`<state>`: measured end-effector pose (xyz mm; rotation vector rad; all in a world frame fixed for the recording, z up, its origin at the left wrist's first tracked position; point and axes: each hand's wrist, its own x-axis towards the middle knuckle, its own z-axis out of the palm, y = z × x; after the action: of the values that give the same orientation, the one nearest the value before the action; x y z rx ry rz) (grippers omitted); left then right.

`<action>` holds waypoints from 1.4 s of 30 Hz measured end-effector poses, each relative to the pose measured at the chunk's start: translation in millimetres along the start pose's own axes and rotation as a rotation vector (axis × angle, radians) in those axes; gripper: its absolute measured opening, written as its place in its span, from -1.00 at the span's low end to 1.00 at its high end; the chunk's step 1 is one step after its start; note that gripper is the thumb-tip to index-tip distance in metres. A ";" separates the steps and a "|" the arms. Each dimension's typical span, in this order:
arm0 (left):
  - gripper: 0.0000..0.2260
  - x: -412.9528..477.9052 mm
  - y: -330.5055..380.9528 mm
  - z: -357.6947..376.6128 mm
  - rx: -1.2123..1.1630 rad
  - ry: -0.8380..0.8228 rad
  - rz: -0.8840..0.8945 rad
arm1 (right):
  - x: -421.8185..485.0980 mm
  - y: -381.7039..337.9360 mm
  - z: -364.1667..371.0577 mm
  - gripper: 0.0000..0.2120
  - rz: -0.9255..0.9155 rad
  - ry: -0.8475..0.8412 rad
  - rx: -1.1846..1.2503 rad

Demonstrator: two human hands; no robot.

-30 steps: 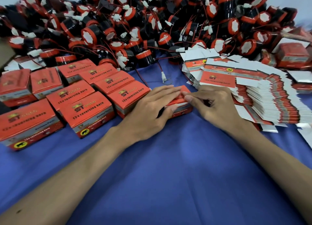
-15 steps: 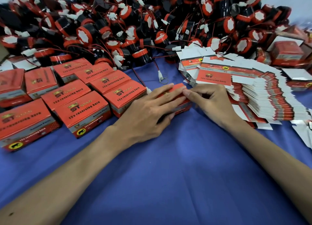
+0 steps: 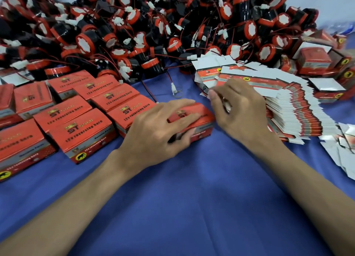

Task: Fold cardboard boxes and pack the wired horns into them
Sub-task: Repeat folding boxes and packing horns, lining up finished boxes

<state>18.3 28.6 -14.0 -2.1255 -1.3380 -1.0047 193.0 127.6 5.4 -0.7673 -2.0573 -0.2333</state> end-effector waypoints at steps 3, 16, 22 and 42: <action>-0.82 5.1 2.2 -8.5 0.118 0.235 0.001 | 5.2 6.0 -2.6 -0.66 0.142 -0.093 -0.250; -0.64 -0.5 -7.8 -5.5 0.337 0.269 -0.243 | 0.5 5.5 5.3 -0.76 0.219 -0.534 -0.513; -0.81 -1.0 14.3 4.7 -0.112 -0.063 -0.006 | -1.8 -3.1 4.0 -0.79 -0.073 -0.077 -0.322; -0.17 7.0 9.5 7.3 -0.888 0.300 -0.681 | -3.1 -28.5 8.4 -0.80 0.817 0.128 1.182</action>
<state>31.2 33.4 -13.1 -1.8872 -1.6787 -2.4538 171.3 107.4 1.5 -0.6870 -1.2423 1.2322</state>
